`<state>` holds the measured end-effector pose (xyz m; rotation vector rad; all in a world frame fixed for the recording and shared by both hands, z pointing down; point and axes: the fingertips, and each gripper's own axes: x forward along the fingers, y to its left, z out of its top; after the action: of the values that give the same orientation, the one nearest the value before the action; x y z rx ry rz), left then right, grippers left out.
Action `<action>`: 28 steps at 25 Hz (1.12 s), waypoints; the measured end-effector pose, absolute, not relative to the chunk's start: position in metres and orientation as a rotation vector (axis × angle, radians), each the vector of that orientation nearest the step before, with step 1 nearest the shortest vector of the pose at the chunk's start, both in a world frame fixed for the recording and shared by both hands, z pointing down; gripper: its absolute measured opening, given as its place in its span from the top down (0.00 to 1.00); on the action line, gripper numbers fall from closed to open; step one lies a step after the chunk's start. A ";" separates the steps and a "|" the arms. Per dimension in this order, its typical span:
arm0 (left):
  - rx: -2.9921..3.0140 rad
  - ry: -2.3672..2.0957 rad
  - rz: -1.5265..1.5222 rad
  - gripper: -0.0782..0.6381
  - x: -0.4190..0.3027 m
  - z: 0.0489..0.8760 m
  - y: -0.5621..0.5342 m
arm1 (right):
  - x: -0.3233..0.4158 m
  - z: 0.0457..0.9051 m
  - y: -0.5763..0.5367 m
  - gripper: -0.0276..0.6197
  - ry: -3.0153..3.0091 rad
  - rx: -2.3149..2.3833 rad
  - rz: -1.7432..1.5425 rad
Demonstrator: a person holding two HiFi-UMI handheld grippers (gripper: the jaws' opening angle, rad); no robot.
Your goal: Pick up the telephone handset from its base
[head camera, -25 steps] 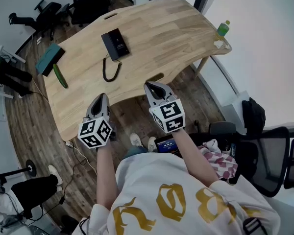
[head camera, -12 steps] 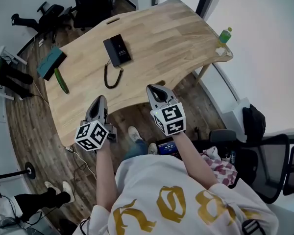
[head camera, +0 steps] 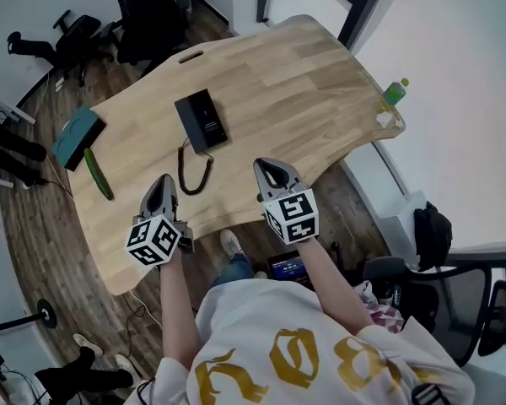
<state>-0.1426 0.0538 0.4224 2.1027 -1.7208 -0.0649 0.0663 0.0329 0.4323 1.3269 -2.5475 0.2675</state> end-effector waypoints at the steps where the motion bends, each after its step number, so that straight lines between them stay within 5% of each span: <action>1: 2.105 -1.709 -0.045 0.88 -0.143 0.426 0.042 | 0.066 0.433 0.022 0.95 -2.539 1.333 0.275; 19: 2.116 -1.455 -0.079 0.88 -0.151 0.455 -0.086 | 0.028 0.430 -0.093 0.95 -2.759 1.373 0.631; 28: 2.037 -1.530 -0.169 0.88 -0.173 0.461 -0.105 | 0.029 0.440 -0.126 0.95 -2.616 1.439 0.484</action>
<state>-0.1730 -0.1049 0.4612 2.0370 -1.5296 -0.1688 0.0287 -0.1259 0.4402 1.4388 -2.6160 0.4843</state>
